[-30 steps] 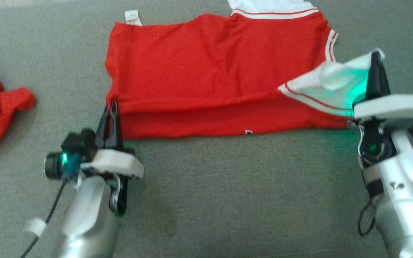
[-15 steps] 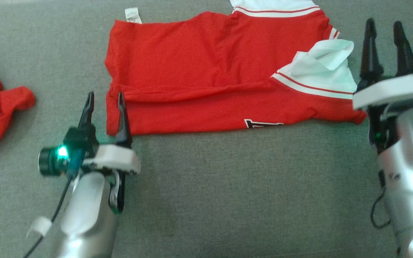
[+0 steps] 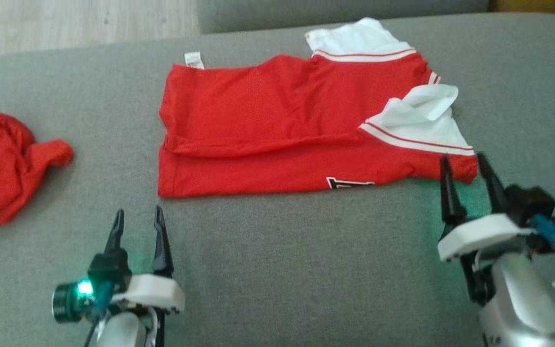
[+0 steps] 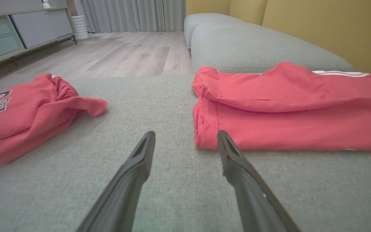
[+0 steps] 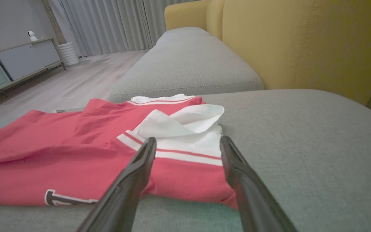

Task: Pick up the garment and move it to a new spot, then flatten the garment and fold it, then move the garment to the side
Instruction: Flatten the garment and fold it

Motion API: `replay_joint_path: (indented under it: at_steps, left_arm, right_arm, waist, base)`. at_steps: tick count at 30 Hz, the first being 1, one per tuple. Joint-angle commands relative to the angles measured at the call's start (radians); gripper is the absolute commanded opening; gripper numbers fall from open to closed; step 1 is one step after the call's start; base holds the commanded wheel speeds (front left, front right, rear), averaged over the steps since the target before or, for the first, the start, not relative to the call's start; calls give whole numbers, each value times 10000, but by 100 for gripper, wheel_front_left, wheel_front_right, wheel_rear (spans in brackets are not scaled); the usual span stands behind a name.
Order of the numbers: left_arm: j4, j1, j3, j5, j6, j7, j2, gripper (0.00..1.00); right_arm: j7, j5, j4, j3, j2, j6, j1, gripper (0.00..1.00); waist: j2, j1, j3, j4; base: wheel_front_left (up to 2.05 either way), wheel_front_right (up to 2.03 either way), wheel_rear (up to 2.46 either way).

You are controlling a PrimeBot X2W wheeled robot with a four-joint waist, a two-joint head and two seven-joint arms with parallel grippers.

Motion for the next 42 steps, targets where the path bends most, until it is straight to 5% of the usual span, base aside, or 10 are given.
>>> replay_joint_path:
  at_steps: [1,15,26,40,41,42]
  left_arm:
    - [-373,96,297,66,-3,-51,158,100]
    - [-867,1411,-62,-538,120,-51,158,100]
    - [-288,-416,-71,-648,-597,-51,158,100]
    - [2156,-2041,438,-748,-1251,-51,158,100]
    - [2454,-2081,379,-814,-1349,-51,158,62]
    - [2706,-2139,335,-888,-1413,-51,158,6]
  right_arm:
    - [-63,-63,-271,180,107,-7,113,100]
    - [-64,82,-94,233,361,-7,1155,100]
    - [-64,200,-514,409,371,-7,387,100]
    - [-64,453,-840,136,279,-7,-313,100]
    - [-64,473,-817,82,278,-7,-334,100]
    - [-64,515,-755,17,278,-7,-359,100]
  waist:
    - [0,2,-286,15]
    - [0,2,-959,-7]
    - [0,2,361,-289]
    - [0,2,1463,-1015]
    - [0,2,1477,-1034]
    - [0,2,1489,-1041]
  base:
    - [0,0,0]
    - [0,0,0]
    - [0,0,0]
    - [0,0,0]
    - [0,0,0]
    - [0,0,0]
